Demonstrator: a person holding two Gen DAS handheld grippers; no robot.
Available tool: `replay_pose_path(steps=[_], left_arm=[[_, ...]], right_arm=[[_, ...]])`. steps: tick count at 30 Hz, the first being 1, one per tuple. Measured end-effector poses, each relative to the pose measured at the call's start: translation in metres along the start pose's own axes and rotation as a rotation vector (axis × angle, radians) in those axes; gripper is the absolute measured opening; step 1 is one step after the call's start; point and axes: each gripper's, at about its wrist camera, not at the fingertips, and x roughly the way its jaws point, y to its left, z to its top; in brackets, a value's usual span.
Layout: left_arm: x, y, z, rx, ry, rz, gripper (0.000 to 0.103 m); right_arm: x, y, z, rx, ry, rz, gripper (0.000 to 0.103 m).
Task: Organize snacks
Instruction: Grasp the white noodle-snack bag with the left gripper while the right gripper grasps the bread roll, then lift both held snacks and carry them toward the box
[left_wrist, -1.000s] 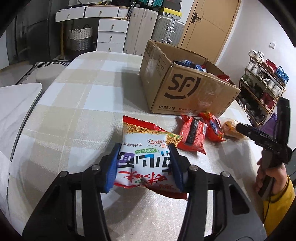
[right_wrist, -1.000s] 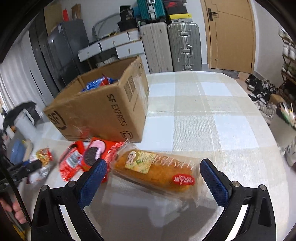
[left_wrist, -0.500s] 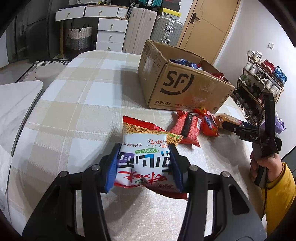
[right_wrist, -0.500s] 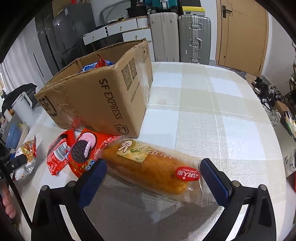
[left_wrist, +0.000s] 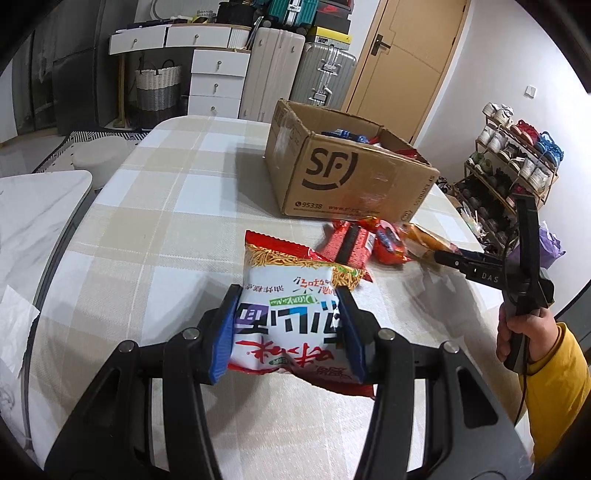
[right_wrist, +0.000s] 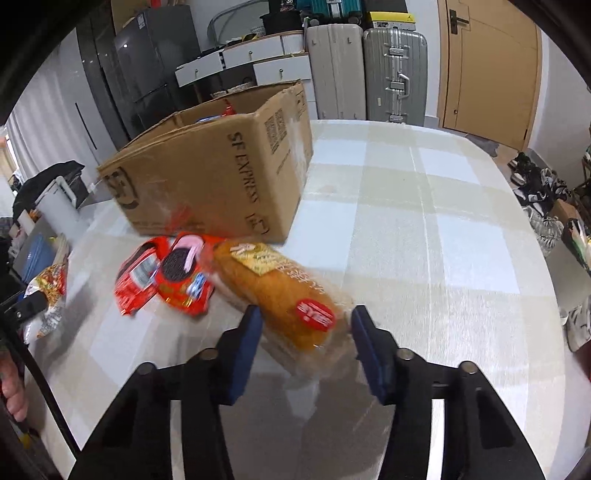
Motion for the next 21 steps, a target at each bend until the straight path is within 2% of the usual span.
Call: replay_pose_path(steps=[2, 6, 11, 13, 18, 21], left_arm=[[-0.005, -0.003, -0.002, 0.003, -0.002, -0.005, 0.047], [-0.014, -0.008, -0.005, 0.011, -0.009, -0.011, 0.047], [-0.02, -0.011, -0.009, 0.015, -0.008, -0.014, 0.047], [-0.022, -0.013, -0.011, 0.018, -0.004, -0.014, 0.047], [-0.023, -0.013, -0.011, 0.017, 0.0, -0.008, 0.047], [-0.023, -0.012, -0.01, 0.013, 0.003, -0.004, 0.047]], right_arm=[[-0.006, 0.003, -0.007, -0.004, 0.009, 0.026, 0.041], [-0.021, 0.012, -0.017, -0.036, -0.006, 0.096, 0.041], [-0.036, 0.026, -0.011, -0.133, -0.074, 0.055, 0.045], [-0.03, 0.027, -0.003, -0.151, -0.071, 0.084, 0.045], [0.009, 0.028, 0.014, -0.154, 0.031, 0.118, 0.045], [0.02, 0.03, 0.018, -0.133, 0.078, 0.143, 0.039]])
